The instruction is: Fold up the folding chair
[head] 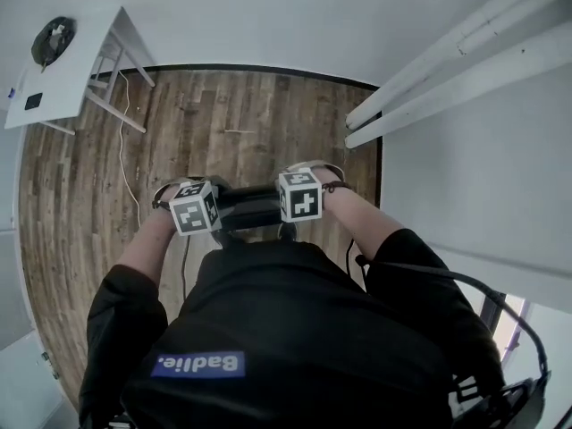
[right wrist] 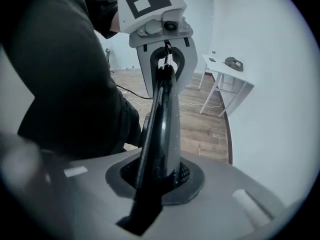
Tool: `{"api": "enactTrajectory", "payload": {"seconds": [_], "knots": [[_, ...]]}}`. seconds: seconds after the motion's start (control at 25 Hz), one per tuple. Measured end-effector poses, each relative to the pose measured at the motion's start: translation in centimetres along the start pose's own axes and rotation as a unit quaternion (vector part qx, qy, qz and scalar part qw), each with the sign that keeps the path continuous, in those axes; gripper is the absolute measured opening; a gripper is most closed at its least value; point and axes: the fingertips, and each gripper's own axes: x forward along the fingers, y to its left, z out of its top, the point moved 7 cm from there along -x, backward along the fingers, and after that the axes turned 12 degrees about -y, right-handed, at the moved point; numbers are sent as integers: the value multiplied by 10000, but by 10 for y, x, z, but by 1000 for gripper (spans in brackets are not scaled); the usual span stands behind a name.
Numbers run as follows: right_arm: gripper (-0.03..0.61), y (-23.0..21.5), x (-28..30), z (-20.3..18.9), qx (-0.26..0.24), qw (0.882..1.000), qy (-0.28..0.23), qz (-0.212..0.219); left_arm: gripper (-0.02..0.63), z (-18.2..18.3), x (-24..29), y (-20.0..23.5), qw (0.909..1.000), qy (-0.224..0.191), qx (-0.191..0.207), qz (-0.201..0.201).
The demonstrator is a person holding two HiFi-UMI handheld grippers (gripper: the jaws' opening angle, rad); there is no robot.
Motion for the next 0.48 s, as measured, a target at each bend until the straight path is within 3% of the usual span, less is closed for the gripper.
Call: {"api": "enactTrajectory", "payload": {"seconds": [0.48], "knots": [[43,-48,-3,26,537,9977,373,-189,80,-15,-31,47,9980,-464,-71,-413]]}}
